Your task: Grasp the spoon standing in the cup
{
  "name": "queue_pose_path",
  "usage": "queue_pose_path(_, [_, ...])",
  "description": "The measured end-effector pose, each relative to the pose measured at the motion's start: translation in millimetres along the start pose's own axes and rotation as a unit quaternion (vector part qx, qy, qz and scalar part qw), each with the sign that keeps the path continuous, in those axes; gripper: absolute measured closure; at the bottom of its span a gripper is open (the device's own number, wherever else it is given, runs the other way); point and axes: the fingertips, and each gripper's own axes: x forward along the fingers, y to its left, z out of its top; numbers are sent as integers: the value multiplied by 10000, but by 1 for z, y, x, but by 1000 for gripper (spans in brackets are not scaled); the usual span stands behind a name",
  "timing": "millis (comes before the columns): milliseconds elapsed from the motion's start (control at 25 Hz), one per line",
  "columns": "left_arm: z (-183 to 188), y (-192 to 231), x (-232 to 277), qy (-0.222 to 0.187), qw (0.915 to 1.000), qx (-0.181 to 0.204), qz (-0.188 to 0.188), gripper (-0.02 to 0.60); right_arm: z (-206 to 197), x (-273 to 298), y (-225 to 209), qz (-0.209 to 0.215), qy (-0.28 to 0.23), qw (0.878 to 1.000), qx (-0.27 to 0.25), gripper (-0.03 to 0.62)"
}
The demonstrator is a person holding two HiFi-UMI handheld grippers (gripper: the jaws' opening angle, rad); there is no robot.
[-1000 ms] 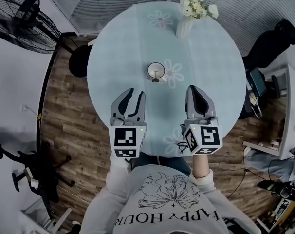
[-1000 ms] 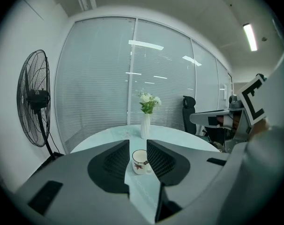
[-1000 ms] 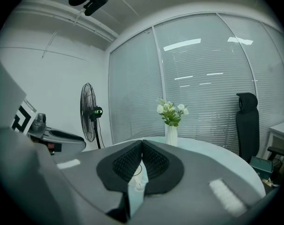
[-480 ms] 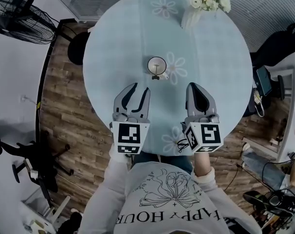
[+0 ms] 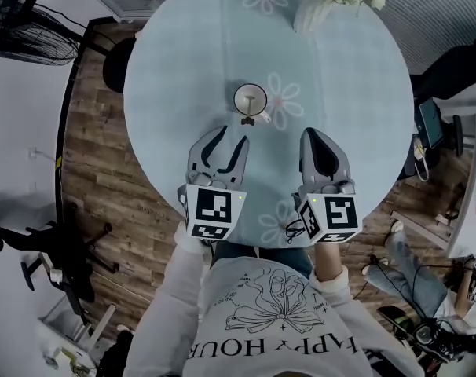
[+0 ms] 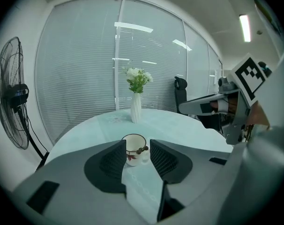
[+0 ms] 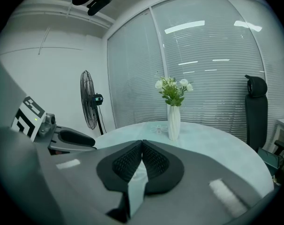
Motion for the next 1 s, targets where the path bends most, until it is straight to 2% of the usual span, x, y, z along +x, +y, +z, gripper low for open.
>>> queue_pose_path(320, [-16, -10, 27, 220, 9993, 159, -259, 430, -16, 9, -9, 8, 192, 9998, 16, 583])
queue_pose_path(600, [-31, -10, 43, 437, 9965, 570, -427, 390, -26, 18, -10, 30, 328, 9995, 21, 583])
queue_pose_path(1000, [-37, -6, 62, 522, 9912, 1102, -507, 390, -35, 25, -9, 25, 431, 9991, 34, 583])
